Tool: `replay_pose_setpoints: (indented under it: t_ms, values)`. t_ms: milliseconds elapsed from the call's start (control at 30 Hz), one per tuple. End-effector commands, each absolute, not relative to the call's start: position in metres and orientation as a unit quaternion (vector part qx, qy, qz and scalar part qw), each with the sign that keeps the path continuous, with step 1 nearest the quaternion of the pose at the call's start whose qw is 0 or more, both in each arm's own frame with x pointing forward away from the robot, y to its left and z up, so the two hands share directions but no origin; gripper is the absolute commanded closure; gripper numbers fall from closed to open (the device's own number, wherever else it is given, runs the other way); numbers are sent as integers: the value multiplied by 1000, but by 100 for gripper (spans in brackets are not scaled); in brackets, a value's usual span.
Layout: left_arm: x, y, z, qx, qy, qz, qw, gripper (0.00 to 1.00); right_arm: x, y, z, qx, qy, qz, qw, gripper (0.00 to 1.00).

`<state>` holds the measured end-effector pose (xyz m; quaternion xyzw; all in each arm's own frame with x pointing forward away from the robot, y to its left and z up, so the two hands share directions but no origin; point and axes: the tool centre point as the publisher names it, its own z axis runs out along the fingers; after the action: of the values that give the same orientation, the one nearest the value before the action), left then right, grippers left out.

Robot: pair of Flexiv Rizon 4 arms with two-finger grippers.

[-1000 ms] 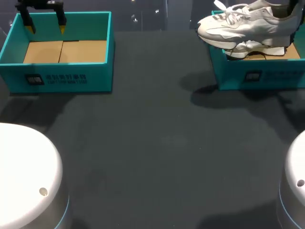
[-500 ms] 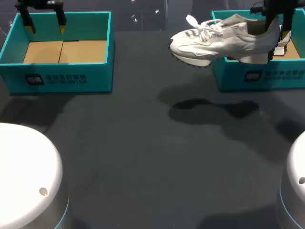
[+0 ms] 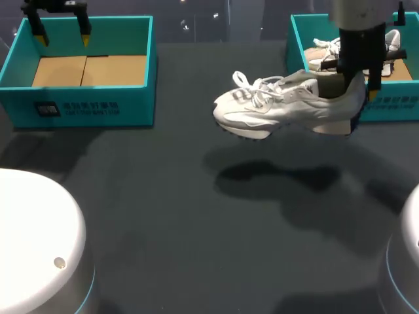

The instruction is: Take the shoe out of the shoebox, open the shoe tongue, remove and reinsert the insole, then place the shoe into the shoebox

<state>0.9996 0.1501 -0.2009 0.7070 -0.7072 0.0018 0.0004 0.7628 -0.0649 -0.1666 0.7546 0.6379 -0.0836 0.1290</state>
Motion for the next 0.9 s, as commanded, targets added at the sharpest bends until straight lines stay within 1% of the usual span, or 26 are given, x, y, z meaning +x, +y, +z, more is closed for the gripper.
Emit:
replay_pose_setpoints:
  t_ms: [33, 267, 500, 733, 900]
  values:
    - [1000, 150, -201, 707, -707, 1, 0, 0, 735, -57, -178, 749, 639, -45, 170, 100]
    - [1000, 150, -201, 707, -707, 1, 0, 0, 701, -38, -198, 751, 634, -38, 182, 100]
    - [1000, 150, -201, 707, -707, 1, 0, 0, 681, -26, -221, 744, 641, -30, 184, 100]
    - [1000, 150, -201, 707, -707, 1, 0, 0, 675, -13, -242, 752, 637, -31, 165, 100]
    - [1000, 150, -201, 707, -707, 1, 0, 0, 673, -4, -269, 756, 635, -37, 153, 100]
